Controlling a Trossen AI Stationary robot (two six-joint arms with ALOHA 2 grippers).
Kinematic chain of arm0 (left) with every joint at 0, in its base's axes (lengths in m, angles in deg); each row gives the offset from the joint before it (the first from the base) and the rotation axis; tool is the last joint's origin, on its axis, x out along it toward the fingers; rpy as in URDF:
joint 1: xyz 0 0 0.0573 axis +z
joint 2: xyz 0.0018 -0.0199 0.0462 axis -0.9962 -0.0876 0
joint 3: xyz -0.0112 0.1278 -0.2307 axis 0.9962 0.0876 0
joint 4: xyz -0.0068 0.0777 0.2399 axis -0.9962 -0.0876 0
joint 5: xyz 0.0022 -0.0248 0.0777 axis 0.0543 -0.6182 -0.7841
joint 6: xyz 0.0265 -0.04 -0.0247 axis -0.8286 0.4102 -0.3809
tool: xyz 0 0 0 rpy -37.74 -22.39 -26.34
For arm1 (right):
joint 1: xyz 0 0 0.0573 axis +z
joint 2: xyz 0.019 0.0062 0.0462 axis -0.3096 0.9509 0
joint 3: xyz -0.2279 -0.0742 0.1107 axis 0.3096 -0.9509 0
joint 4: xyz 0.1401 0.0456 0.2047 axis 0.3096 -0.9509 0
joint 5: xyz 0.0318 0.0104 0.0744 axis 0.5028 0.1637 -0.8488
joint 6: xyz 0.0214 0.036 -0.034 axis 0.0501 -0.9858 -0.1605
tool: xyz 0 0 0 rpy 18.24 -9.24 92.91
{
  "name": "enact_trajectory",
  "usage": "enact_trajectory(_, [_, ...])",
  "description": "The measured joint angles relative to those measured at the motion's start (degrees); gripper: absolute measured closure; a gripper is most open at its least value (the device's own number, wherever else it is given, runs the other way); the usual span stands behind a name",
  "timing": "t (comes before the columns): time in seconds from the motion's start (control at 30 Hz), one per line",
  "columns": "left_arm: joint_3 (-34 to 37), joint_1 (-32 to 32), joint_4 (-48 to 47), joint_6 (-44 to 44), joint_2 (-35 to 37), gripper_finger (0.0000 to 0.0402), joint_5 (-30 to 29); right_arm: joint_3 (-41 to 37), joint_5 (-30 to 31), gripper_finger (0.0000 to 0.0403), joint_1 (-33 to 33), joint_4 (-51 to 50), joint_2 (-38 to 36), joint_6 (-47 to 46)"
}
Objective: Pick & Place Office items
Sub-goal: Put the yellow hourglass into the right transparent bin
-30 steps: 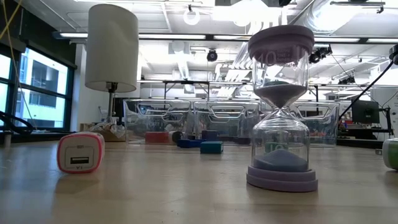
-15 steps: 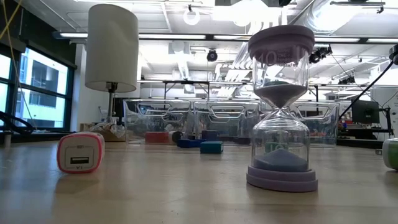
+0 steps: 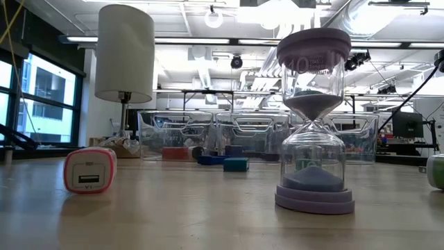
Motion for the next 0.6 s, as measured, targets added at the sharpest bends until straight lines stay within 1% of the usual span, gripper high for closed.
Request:
enact_trajectory(0.07, [-2.5,1.5,0.1,-3.8,0.0,0.0223,-0.1,0.0,0.0,0.0185,2.2,1.4,0.0,2.4])
enact_trajectory(0.13, [-5.0,2.7,0.0,-7.4,0.0,0.0223,-0.8,0.0,1.8,0.0185,4.5,2.4,0.0,4.9])
enact_trajectory(0.2, [-7.8,3.6,0.0,-11.5,0.0,0.0224,-2.7,0.0,4.6,0.0185,6.7,2.8,0.0,7.3])
enact_trajectory(0.27, [-10.7,4.1,0.0,-16.5,0.0,0.0224,-6.1,0.0,7.5,0.0185,8.4,3.3,0.0,9.1])
enact_trajectory(0.33, [-13.4,4.4,0.1,-21.2,0.0,0.0223,-11.4,0.0,9.9,0.0185,9.4,3.7,0.0,10.0])
enact_trajectory(0.43, [-16.2,4.4,1.6,-27.5,0.0,0.0224,-22.5,0.0,11.9,0.0185,10.3,3.9,0.0,11.3])
enact_trajectory(0.5, [-16.8,4.4,4.7,-30.9,0.1,0.0224,-30.8,0.0,12.0,0.0185,10.7,3.0,0.1,14.0])
enact_trajectory(0.6, [-16.8,4.4,11.0,-35.4,0.1,0.0224,-40.3,0.1,13.1,0.0186,11.4,4.1,3.3,20.2])
